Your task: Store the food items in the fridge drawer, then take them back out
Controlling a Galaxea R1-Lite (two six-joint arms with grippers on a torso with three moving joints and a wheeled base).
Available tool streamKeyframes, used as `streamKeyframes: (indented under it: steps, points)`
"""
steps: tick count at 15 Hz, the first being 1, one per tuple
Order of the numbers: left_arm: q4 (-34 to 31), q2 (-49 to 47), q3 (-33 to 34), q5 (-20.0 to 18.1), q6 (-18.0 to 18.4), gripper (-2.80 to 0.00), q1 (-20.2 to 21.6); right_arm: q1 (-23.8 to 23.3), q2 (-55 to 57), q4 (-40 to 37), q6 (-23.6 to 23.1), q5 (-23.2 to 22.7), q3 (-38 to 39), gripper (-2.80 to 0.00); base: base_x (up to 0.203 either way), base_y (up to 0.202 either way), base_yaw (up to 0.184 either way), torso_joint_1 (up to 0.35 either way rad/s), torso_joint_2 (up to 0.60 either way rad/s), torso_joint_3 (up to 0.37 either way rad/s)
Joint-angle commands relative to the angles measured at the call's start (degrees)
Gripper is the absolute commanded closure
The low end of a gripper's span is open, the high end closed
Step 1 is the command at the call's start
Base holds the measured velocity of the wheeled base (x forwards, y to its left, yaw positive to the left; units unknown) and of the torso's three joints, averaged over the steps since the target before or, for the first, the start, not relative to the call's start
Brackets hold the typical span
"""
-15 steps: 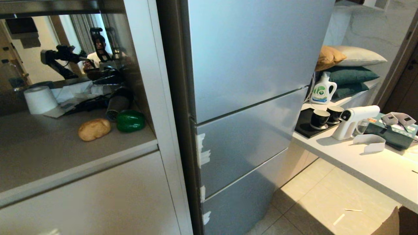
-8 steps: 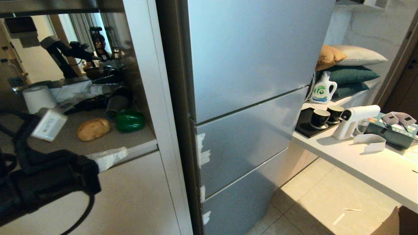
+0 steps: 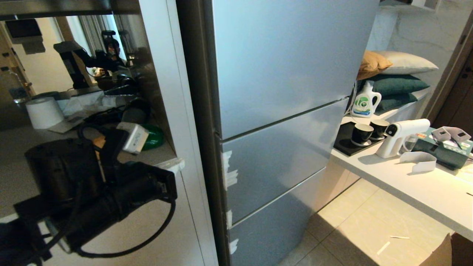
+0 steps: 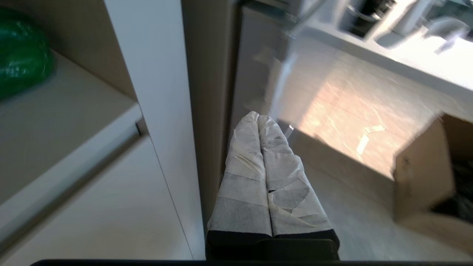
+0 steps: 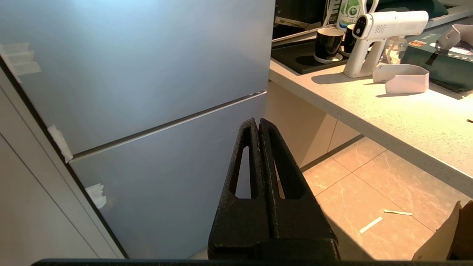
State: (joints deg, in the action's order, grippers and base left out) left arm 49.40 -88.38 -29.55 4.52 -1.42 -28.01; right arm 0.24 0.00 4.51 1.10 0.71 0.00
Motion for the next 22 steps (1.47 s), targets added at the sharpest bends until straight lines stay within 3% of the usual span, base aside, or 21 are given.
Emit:
streamKeyframes:
  steps: [1,11,14,22]
  points:
    - [4.76,-7.88,-0.75,0.92,-0.04,0.00,-1.13,0.02,-0.09,0.06,0.05,0.00,1.76,0.00,0.000,0.000,0.000,0.000,0.00,0.000]
    - [7.53,-19.63,-10.47,2.14,-0.05,0.00,-3.45,0.02,-0.09,0.06,0.05,0.00,1.76,0.00,0.000,0.000,0.000,0.000,0.00,0.000]
    - [9.86,-22.75,-12.73,4.67,-0.16,0.00,-3.06,0.02,-0.09,0.06,0.05,0.00,1.76,0.00,0.000,0.000,0.000,0.000,0.00,0.000]
    - [10.10,-28.69,-19.37,4.84,-0.16,0.00,-0.85,0.02,-0.09,0.06,0.05,0.00,1.76,0.00,0.000,0.000,0.000,0.000,0.00,0.000]
